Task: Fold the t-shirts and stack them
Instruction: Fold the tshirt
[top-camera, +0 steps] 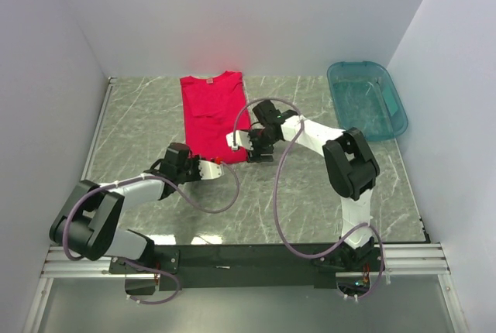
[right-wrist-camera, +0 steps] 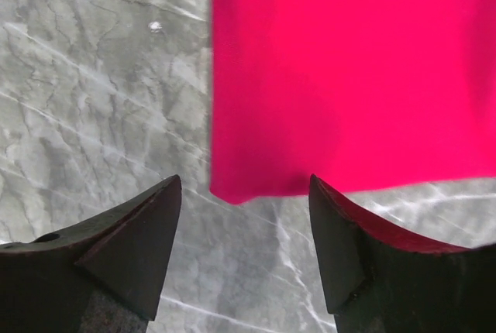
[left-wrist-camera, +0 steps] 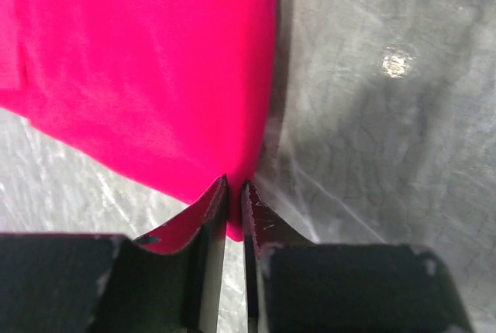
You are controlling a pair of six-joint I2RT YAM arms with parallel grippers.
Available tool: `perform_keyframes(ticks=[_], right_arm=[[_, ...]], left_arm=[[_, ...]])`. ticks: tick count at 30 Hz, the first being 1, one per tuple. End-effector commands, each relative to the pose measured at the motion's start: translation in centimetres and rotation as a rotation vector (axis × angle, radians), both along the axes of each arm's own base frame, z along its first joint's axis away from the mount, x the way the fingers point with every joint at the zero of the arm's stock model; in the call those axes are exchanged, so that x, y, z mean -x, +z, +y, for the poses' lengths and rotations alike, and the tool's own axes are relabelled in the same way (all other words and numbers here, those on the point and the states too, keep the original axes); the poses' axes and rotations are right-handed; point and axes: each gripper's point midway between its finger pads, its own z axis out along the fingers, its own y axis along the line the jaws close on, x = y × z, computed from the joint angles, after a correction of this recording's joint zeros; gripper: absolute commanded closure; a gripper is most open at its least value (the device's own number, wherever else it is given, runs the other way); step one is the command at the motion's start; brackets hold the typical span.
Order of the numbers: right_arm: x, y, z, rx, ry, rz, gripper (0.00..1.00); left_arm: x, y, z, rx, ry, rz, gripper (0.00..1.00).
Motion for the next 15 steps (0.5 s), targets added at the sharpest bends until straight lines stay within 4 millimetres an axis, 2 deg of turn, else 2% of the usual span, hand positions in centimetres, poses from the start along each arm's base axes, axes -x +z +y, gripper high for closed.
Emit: perform_keyframes(ticks=[1, 5, 8, 9, 15], right_arm=[[-0.3, -0.4, 0.4, 0.046, -0.011, -0.012, 0.28], [0.3, -1.6, 1.2, 0.093, -0.006, -0.025, 0.3], [-0.2, -2.0, 1.5, 0.118, -0.032, -0.024, 0.45], [-0.2, -2.0, 1.5, 0.127, -0.037, -0.021, 0.55], [0.4, -2.1, 1.2, 0.129, -0.057, -0.001, 0.8]], left_arm=[[-0.5, 1.9, -0.5, 0.026, -0.011, -0.063, 0.82], [-0.1, 2.1, -0.9, 0.04, -0.028, -0.06, 0.83], [0.4, 2.0, -1.2, 0.047, -0.041, -0.053, 0.85], [0.6, 2.1, -1.3, 0.052, -0.046, -0.053, 0.85], [2.6, 1.7, -2.2, 0.061, -0.111, -0.03, 0.89]])
